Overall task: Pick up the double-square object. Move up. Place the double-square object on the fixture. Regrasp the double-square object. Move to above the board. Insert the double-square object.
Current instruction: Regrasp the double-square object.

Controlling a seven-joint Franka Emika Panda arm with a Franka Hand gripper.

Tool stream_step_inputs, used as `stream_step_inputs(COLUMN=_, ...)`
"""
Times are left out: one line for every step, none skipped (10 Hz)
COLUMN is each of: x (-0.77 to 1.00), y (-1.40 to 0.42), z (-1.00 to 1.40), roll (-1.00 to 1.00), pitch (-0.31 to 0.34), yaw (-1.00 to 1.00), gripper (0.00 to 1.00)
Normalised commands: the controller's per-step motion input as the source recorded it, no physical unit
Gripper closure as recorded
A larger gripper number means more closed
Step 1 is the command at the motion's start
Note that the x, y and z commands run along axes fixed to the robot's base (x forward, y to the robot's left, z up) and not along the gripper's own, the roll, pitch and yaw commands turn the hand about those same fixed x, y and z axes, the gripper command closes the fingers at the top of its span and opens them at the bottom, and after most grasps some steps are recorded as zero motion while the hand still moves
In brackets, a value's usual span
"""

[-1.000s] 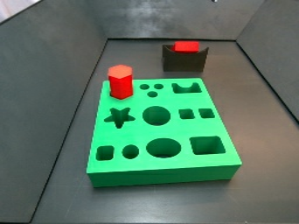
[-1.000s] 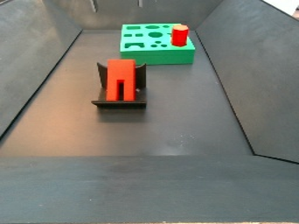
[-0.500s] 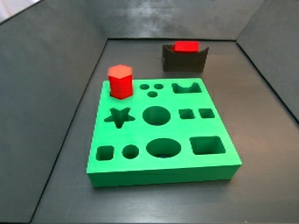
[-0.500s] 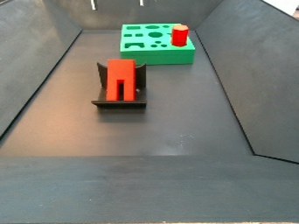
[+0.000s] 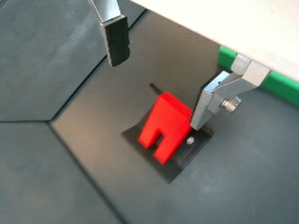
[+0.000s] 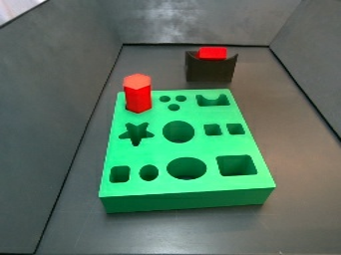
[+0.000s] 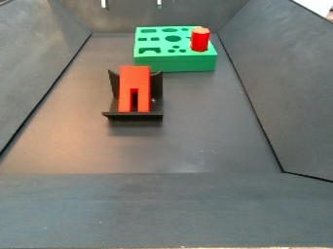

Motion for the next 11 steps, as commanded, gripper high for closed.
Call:
stream_step_inputs(x=0.11, y=-0.04, z=-0.02, roll=1.0, pitch=0.144, yaw=0.09, gripper=0.0)
stream_step_inputs(x=0.12, y=-0.04, z=-0.02, roll=1.0, pitch=0.174, yaw=0.12, gripper=0.0)
stream_step_inputs(x=0.13, y=-0.04, z=-0.03, roll=1.0, pitch=0.195, yaw=0.14, gripper=0.0)
stream_step_inputs(x=0.14, y=-0.05, z=-0.03, roll=0.95, pitch=0.213, yaw=0.19, gripper=0.0)
stream_step_inputs(x=0.15, y=-0.05, z=-0.03, roll=0.83, pitch=0.198, yaw=0.21, gripper=0.0)
stream_step_inputs(x=0.17, y=-0.05, z=-0.03, roll=0.6, pitch=0.164, yaw=0.22, gripper=0.0)
stream_step_inputs(x=0.18, y=-0.05, z=-0.03, roll=0.43, pitch=0.136, yaw=0.23, gripper=0.0)
stream_step_inputs(x=0.2, y=-0.04, z=-0.02, roll=0.25, pitch=0.095, yaw=0.24, gripper=0.0)
stream_step_inputs(x=0.2, y=-0.04, z=-0.01, roll=0.2, pitch=0.074, yaw=0.23, gripper=0.0)
stream_step_inputs(x=0.17, y=-0.05, z=-0.02, roll=0.17, pitch=0.031, yaw=0.21, gripper=0.0)
stream_step_inputs(x=0.06, y=0.07, z=-1.0, roll=0.24, pitch=0.013, yaw=0.17, gripper=0.0)
